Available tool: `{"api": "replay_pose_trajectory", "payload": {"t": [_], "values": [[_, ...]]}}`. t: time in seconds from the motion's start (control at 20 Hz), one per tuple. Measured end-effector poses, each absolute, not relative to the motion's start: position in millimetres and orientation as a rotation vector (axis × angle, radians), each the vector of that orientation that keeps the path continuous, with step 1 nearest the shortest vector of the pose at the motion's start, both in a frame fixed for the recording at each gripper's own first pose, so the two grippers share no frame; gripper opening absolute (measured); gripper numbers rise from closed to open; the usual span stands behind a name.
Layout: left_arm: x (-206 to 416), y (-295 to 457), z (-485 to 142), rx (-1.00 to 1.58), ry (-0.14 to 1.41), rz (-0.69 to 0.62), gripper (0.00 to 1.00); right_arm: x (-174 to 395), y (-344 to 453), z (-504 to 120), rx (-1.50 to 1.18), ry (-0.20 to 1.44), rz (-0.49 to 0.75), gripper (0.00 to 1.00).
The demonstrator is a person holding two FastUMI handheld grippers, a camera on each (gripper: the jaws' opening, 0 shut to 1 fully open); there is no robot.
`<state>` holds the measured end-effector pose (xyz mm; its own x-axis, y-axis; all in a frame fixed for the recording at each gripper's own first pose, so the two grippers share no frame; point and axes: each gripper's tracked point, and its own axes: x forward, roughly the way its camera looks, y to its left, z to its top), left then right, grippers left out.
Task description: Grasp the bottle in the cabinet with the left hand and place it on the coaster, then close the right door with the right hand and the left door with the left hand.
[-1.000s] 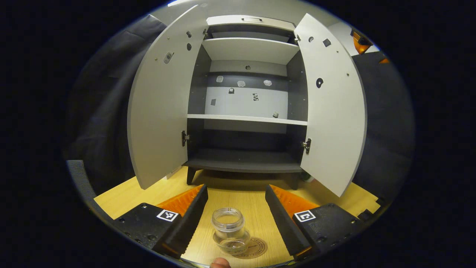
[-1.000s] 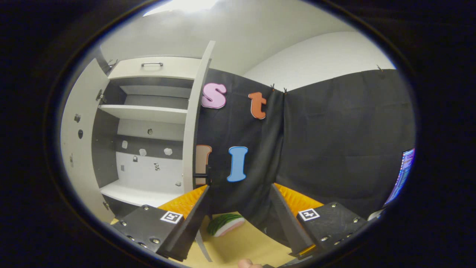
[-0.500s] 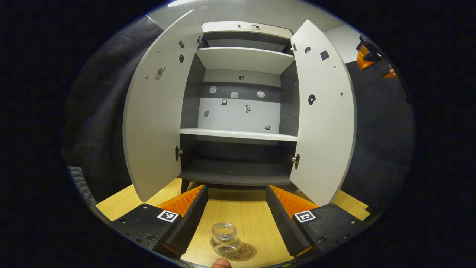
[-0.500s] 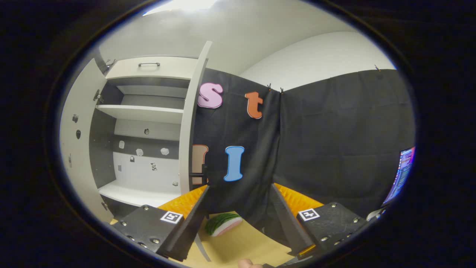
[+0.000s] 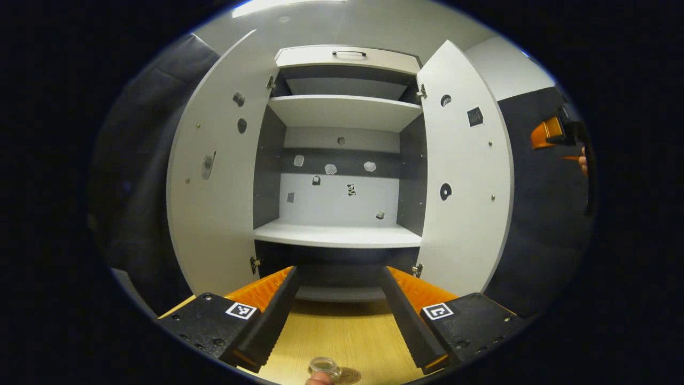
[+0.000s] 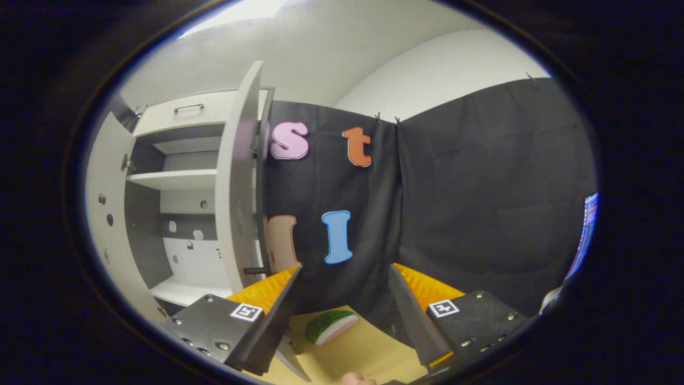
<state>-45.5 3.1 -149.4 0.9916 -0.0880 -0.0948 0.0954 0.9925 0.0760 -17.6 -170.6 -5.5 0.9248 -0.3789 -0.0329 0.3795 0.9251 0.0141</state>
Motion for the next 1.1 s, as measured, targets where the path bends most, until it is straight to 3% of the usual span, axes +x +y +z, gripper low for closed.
{"api": "replay_pose_trajectory", "payload": {"t": [0.05,0.45,0.95,1.05,1.1], "values": [[-41,-2,-138,0.091,0.084,-0.091,0.97,-14,-175,-8,0.038,0.039,-0.382,0.97],[-12,-56,-85,0.170,0.042,-0.089,0.97,8,-205,-9,0.108,0.021,-0.314,0.98],[4,-106,-84,0.158,0.093,-0.022,0.96,26,-145,-19,0.039,0.061,-0.007,0.98],[7,-101,-79,0.151,0.096,-0.003,0.96,36,-137,-20,0.019,0.048,0.009,0.98],[9,-96,-75,0.154,0.093,0.008,0.96,28,-136,-15,0.003,0.036,0.003,0.93]]}}
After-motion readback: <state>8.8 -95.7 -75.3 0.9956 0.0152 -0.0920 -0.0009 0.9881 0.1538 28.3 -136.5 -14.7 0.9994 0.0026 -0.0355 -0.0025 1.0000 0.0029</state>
